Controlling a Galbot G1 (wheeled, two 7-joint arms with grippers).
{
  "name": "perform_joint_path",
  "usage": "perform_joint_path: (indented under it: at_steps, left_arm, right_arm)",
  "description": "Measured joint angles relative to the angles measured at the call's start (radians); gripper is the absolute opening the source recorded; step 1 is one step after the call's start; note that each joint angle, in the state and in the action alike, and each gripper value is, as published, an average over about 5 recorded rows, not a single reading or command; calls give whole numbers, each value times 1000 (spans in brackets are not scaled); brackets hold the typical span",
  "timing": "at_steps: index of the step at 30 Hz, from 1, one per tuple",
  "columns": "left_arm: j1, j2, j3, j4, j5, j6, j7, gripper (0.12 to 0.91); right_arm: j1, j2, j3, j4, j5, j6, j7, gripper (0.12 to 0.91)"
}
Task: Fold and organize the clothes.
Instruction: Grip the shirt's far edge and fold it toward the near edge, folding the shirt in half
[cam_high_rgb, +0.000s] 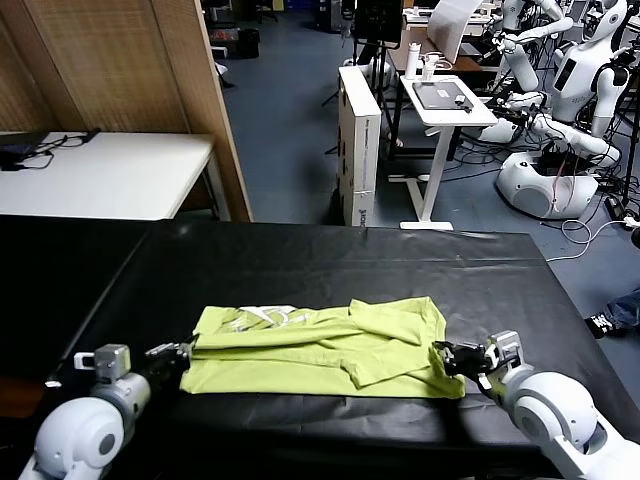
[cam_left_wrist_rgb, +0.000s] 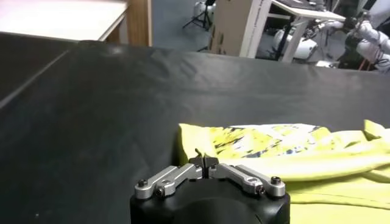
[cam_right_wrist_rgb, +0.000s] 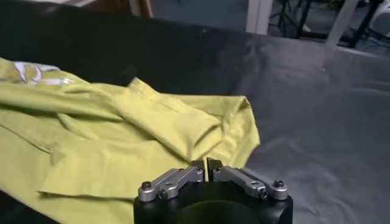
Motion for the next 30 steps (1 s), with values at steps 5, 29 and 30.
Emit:
perform_joint_path:
  at_steps: [5,29,30]
  left_arm:
    - [-2,-5,13,0,7,1,0,171]
    - [-13,-9,51,-1,26,6,1,171]
    - [-13,-9,51,-1,27,6,1,171]
  right_arm:
    - [11,5,-10,-15,-1,0,-2,701]
    - [48,16,-38,-39,-10,0,-19,189]
    - [48,14,-37,-38,-9,0,-19,161]
